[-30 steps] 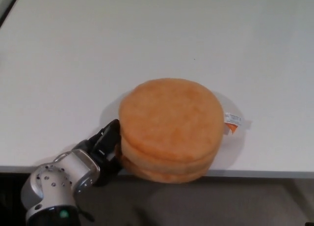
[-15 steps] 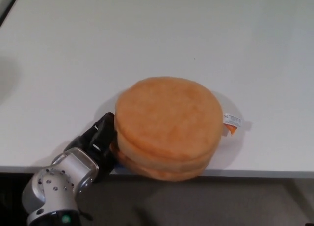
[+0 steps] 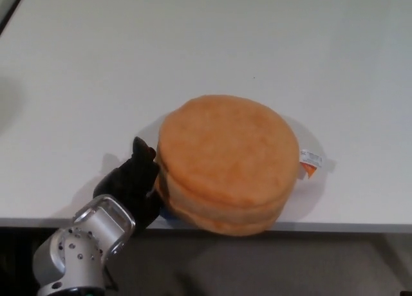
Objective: A soft plate is kept in the center of the table close to the robot and the robot uses its left hand to pick up the plate, turns it upside down and places it back on the table
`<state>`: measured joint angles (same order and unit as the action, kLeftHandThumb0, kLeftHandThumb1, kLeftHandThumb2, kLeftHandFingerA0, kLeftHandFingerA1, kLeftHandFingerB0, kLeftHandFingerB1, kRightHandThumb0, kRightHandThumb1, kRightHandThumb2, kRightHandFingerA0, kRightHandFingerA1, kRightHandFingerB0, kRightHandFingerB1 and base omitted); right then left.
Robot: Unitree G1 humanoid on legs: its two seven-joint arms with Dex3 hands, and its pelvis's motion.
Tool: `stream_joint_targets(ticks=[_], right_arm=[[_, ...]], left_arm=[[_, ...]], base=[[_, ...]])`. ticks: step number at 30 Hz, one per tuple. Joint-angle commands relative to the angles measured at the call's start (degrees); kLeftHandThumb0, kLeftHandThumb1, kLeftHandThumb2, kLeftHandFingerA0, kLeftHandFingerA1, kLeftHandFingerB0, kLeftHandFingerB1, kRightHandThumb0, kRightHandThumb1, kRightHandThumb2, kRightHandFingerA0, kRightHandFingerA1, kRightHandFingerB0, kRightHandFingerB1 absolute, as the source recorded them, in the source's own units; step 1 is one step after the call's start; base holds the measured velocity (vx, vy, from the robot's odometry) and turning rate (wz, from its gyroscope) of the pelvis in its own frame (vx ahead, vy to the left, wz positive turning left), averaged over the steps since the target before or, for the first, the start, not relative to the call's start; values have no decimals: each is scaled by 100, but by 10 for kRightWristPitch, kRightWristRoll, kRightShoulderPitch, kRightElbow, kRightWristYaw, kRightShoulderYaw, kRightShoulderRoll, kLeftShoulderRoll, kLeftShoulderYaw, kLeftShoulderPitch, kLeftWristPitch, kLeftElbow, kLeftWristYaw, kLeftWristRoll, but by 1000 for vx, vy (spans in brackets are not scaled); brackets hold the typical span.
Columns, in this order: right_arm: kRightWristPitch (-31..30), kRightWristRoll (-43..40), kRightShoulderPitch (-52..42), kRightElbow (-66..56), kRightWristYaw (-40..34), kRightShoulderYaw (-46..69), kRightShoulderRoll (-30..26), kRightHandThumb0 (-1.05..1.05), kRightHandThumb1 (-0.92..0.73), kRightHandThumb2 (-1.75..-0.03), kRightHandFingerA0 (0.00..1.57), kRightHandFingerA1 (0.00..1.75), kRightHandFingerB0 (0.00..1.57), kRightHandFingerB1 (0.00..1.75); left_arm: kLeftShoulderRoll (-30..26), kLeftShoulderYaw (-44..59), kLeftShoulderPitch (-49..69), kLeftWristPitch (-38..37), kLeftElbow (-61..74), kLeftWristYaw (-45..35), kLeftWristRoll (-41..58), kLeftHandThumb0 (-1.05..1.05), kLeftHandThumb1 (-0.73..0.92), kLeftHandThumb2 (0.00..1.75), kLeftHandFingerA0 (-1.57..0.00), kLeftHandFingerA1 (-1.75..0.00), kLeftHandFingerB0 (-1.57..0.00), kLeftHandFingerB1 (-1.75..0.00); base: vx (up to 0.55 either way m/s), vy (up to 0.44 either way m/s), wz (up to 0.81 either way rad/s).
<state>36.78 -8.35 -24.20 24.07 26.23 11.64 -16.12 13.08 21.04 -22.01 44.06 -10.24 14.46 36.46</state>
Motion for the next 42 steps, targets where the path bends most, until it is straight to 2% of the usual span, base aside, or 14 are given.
stream_joint_targets(ticks=[1,11,12,14,15,16,20,21,28,32,34,37,38,42], right_arm=[[-2,2,-3,-3,-3,2,-11,-67,-86,-66,54,46,38,34],[6,-10,2,8,10,2,-10,-66,-86,-67,58,46,39,34],[8,-12,2,8,11,2,-9,-67,-69,-104,52,60,34,50],[9,-13,2,8,13,2,-9,-67,-69,-104,52,60,34,50],[9,-12,3,8,12,2,-10,-67,-86,-67,58,47,40,34],[10,-13,6,11,14,2,-10,-66,-86,-67,58,47,40,34],[15,-6,7,14,12,2,-13,-68,-86,-67,57,47,39,34],[15,-6,7,14,12,2,-13,-69,-70,-104,52,59,33,50],[13,-11,11,17,16,4,-13,-68,-69,-104,51,60,33,50],[25,-8,17,30,15,3,-12,-68,-70,-104,52,60,33,50],[17,-10,14,25,15,4,-11,-69,-69,-104,53,60,34,50],[21,-8,12,23,14,3,-12,-70,-71,-105,53,60,33,50],[22,-9,13,24,16,3,-13,-69,-71,-105,53,60,33,50],[23,-8,14,25,17,2,-15,-70,-70,-105,53,60,33,50]], left_arm=[[-23,-19,26,-48,1,-78,-9,-93,70,111,0,-11,0,-8],[-32,-41,41,-79,12,-104,-16,-96,74,116,0,-9,0,-7],[-31,-41,43,-84,16,-102,-16,-91,69,114,0,-14,0,-11],[-33,-43,43,-88,17,-101,-19,-98,70,99,0,-11,0,-4],[-35,-47,41,-91,17,-97,-26,-99,70,97,0,-13,0,-6],[-41,-56,40,-96,19,-96,-38,-96,74,117,0,-11,0,-7],[-67,-89,32,-140,17,-84,-99,-105,82,122,0,-3,0,0],[-73,-93,30,-149,13,-81,-108,-105,79,121,0,-2,0,0],[-153,-153,33,-149,31,-66,-195,-104,92,128,0,-4,0,0],[-195,-182,46,-207,23,-73,-245,-97,92,126,0,-10,0,-6],[-217,-186,49,-216,19,-71,-260,-89,82,121,0,-12,0,-10],[-241,-199,53,-231,12,-62,-291,-94,85,121,0,-8,0,-7],[-251,-206,54,-232,11,-58,-303,-93,77,116,-8,-21,-8,-14],[-286,-239,52,-200,20,-44,-348,-90,74,112,-4,-29,-13,-22]], base=[[0,0,0],[0,0,0],[0,0,0],[0,0,0],[0,0,0],[0,0,0],[0,0,0],[0,0,0],[0,0,0],[0,0,0],[0,0,0],[0,0,0],[0,0,0],[0,0,0]])
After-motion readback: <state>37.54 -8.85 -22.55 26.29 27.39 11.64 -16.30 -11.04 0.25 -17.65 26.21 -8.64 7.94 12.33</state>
